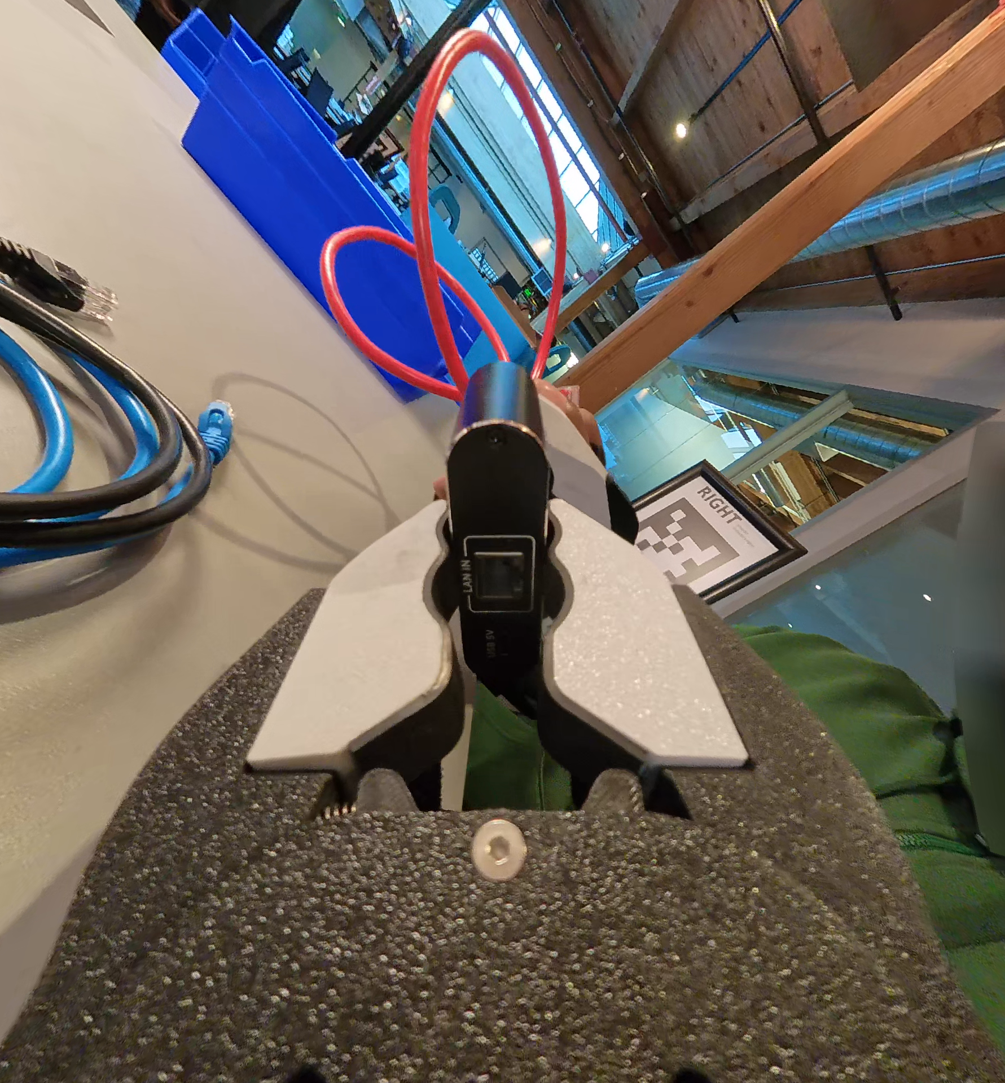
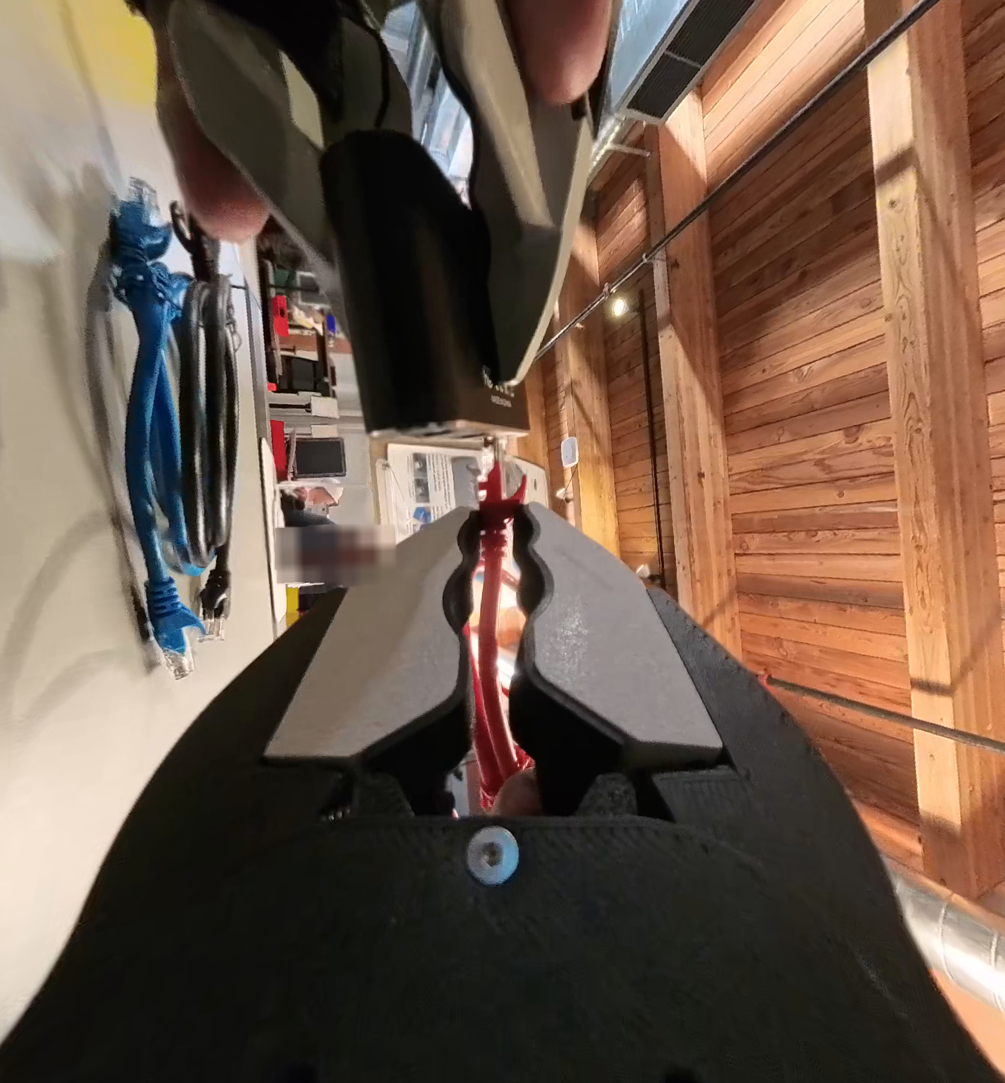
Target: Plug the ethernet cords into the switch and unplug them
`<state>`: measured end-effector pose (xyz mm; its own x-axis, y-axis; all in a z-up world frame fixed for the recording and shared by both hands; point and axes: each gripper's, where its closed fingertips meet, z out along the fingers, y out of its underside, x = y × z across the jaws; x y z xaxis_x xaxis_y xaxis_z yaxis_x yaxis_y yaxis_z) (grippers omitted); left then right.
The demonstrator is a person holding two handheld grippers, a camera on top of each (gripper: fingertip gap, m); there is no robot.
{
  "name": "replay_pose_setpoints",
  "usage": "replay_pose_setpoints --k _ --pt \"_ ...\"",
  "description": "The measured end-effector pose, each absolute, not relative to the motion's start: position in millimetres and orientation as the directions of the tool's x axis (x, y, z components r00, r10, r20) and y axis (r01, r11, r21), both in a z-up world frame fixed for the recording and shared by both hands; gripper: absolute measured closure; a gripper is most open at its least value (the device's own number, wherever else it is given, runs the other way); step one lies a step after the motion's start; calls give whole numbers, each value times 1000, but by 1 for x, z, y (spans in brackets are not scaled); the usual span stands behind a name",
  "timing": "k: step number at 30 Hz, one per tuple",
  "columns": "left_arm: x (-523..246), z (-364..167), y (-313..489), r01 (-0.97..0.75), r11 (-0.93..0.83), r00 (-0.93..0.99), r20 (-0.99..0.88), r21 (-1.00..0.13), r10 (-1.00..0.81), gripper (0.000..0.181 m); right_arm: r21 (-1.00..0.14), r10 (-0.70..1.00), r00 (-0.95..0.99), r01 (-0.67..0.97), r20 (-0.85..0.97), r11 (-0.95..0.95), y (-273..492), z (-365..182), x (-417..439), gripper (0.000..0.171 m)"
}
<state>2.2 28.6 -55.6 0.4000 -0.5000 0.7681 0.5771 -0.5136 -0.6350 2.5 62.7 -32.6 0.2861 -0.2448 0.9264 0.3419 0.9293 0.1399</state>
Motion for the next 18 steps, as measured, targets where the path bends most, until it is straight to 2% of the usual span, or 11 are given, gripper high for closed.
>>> replay_pose_setpoints --k 18 --pt "28 -66 17 387 -630 374 739 -673 -560 156 440 -465 326 150 823 885 48 -37 25 161"
